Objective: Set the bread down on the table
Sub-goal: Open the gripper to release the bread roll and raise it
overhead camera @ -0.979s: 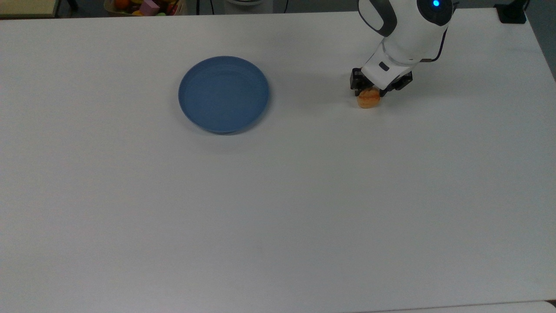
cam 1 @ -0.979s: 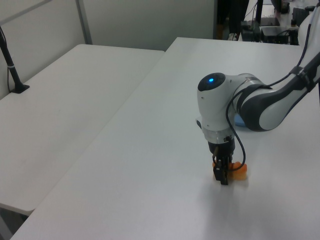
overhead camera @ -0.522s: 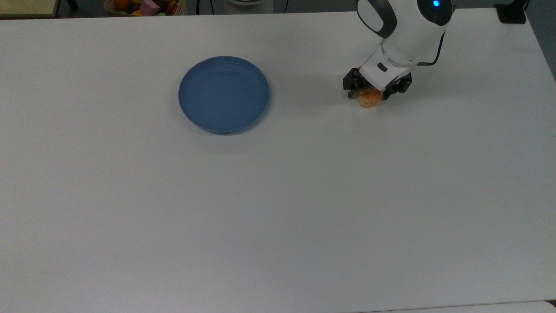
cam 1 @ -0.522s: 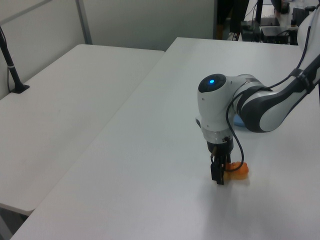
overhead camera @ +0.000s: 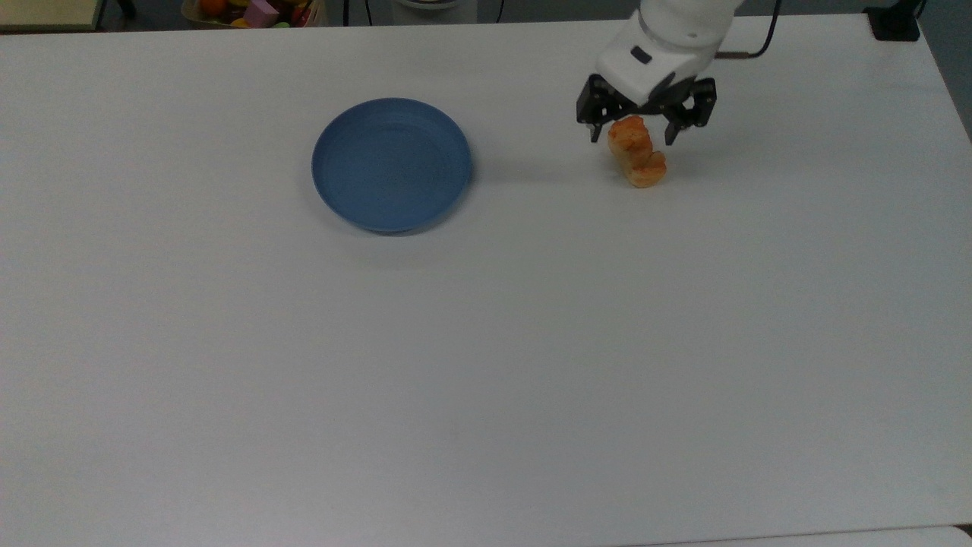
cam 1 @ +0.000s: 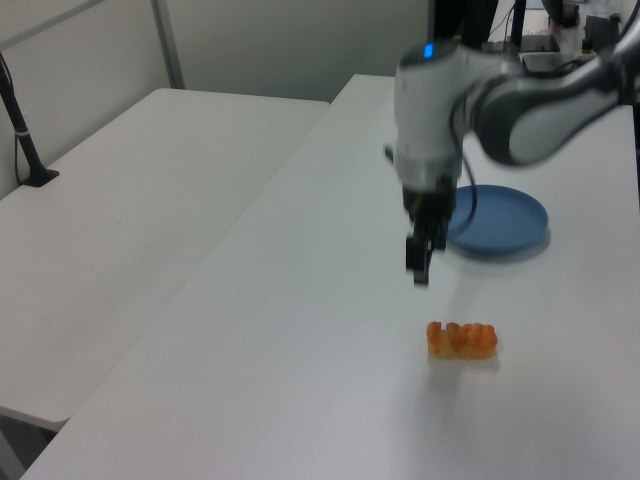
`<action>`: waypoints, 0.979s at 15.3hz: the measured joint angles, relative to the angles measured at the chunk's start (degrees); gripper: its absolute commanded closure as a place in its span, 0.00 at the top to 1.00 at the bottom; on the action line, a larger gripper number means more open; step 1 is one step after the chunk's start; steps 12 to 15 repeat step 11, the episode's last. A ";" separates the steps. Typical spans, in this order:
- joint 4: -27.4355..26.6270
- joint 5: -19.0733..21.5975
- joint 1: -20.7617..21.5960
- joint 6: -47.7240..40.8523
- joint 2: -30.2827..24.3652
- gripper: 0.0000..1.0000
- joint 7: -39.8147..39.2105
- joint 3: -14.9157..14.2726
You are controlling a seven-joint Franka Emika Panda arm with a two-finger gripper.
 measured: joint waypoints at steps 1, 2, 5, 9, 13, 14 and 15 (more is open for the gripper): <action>1.13 0.27 -1.46 -2.63 -1.96 1.00 -1.85 -0.13; 1.88 0.32 -2.88 -4.62 -3.93 1.00 -3.74 -0.49; 2.20 0.36 -5.49 -8.87 -9.07 1.00 -10.51 -5.05; 2.12 0.48 -6.35 -10.56 -11.74 1.00 -20.95 -16.09; 2.08 0.68 -6.75 -10.56 -11.83 1.00 -23.42 -21.35; 2.08 0.68 -6.75 -10.56 -11.83 1.00 -23.42 -21.35; 2.08 0.68 -6.75 -10.56 -11.83 1.00 -23.42 -21.35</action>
